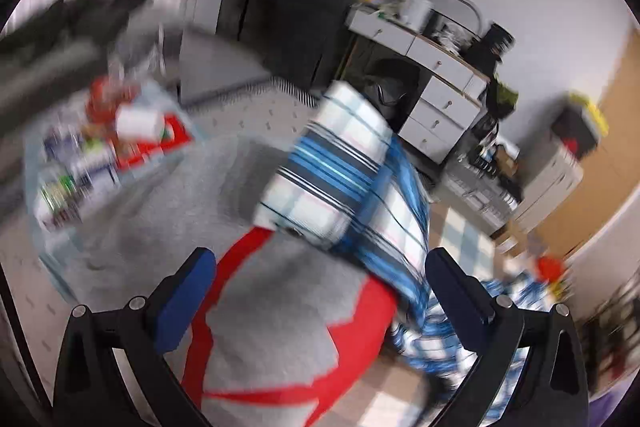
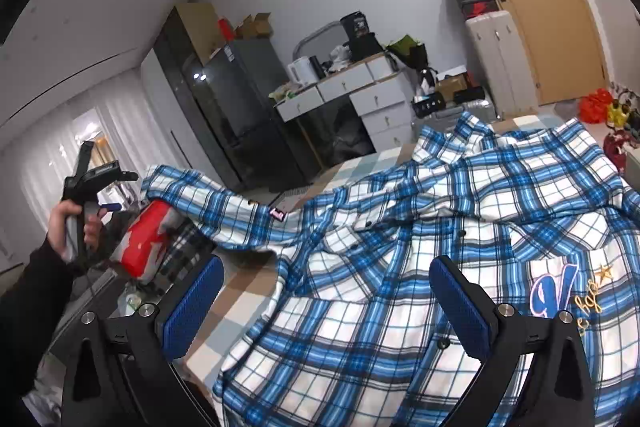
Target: Fold large clothes
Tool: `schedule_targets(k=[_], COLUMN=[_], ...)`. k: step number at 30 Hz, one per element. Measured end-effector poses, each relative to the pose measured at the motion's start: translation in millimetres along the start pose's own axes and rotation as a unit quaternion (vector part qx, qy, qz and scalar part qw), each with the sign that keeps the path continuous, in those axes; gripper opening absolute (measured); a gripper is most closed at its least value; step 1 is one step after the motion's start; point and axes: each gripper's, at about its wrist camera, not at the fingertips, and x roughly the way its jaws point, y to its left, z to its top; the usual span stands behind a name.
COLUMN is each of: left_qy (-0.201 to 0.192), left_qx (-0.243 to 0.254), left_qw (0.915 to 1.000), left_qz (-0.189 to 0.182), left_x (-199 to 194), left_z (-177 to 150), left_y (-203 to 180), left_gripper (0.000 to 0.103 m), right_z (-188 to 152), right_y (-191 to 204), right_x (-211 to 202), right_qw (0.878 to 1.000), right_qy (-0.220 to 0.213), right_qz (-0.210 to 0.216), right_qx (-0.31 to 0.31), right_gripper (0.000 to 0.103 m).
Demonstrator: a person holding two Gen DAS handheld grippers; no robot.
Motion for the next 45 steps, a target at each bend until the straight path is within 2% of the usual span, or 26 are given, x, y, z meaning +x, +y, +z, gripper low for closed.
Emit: schedule_targets(k=[2,5,7,9,12,14,17,18,19,20,22,27,31,39,45], left_qy=[0.04,0.06,0.091,0.082,0.053,0.051,0.055,0.054,0.05,0.05,0.049,0.02,-0.009,-0.039,-0.058], left_qx=[-0.034,-0.074,-0.097,-0.11,-0.15,-0.169,-0.154,-0.146,-0.14,-0.138,-0.135,-0.124,-0.109,-0.053,-0.004], left_qw=[0.9983,0.9948,0.9894,0.9887,0.9816,0.9758,0.9794,0.9818,0.9835,0.9835,0.9841,0.9889,0.9901,0.9931,0.9887], left_qz=[-0.025,-0.034,-0.06,-0.061,-0.106,-0.129,-0.118,-0.109,-0.104,-0.106,-0.104,-0.078,-0.088,-0.097,-0.138], left_x=[23,47,65,69,65,65,67,65,63,63,63,61,51,26,6], left_z=[8,7,3,7,12,15,18,19,18,20,23,29,37,58,59], left_y=[14,28,33,35,44,47,44,43,42,42,43,39,28,-27,-96], left_gripper=[0.102,0.102,0.102,0.102,0.101,0.087,0.056,0.037,0.013,0.003,0.001,0.001,0.0,0.0,0.0], right_z=[-1,-2,-3,-4,-7,-8,-8,-8,-7,-7,-7,-7,-5,1,3], right_y=[2,5,6,8,10,7,4,4,5,5,6,10,6,-3,-6], right_x=[0,4,6,6,7,7,8,8,8,8,7,3,0,-7,-12], right_qw=[1.0,0.999,0.999,0.998,0.999,0.999,0.998,0.998,0.998,0.998,0.998,0.998,0.999,0.999,0.999], right_qy=[0.004,0.017,0.028,0.029,0.03,0.034,0.036,0.037,0.037,0.038,0.038,0.033,0.027,0.016,0.007], right_qz=[0.002,0.028,0.045,0.047,0.043,0.042,0.044,0.044,0.043,0.044,0.044,0.043,0.043,0.044,0.044], right_qx=[-0.006,-0.002,0.007,0.004,-0.01,-0.007,0.001,0.002,0.001,0.001,-0.001,-0.014,-0.001,0.019,0.024], right_gripper=[0.103,0.103,0.103,0.103,0.103,0.103,0.103,0.103,0.103,0.103,0.103,0.103,0.103,0.103,0.103])
